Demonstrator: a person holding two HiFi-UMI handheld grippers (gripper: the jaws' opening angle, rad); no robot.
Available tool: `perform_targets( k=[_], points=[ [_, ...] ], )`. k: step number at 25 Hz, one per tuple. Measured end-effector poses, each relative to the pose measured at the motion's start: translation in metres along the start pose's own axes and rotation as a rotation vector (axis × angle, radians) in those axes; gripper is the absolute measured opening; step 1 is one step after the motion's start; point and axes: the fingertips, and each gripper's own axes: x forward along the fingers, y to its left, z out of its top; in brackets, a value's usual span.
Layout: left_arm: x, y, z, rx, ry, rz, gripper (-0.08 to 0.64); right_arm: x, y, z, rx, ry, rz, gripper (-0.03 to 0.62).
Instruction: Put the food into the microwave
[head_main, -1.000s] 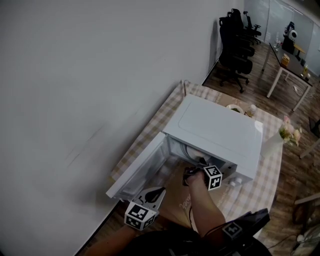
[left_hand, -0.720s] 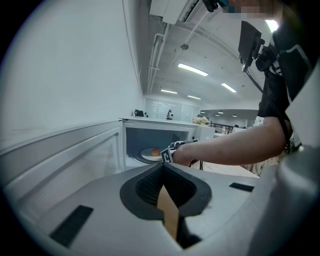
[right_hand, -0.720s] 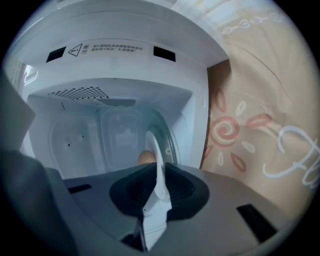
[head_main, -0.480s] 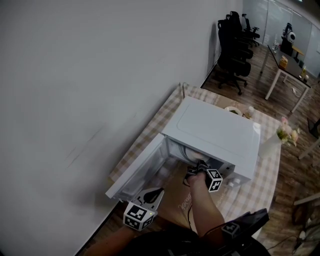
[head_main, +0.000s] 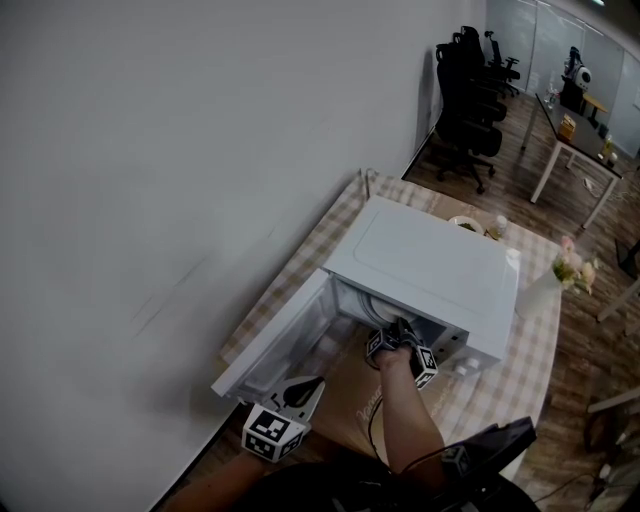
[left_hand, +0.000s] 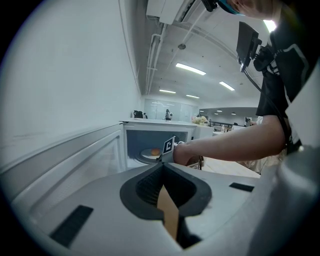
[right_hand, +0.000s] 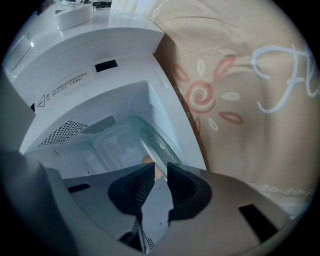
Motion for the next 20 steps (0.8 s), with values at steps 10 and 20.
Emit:
perform_targets(
  k=[10, 20],
  points=[
    [0.000, -0.002, 0.004, 0.020, -0.005, -0.009, 0.008, -0.004, 0.000, 0.004, -0.375, 0.019, -0.013, 0.087],
    [0.000, -0.004, 0.005, 0.003, -0.009, -0.022, 0.008, 0.002, 0.009, -0.002, -0.960, 0.099, -0.142, 0.128]
  ],
)
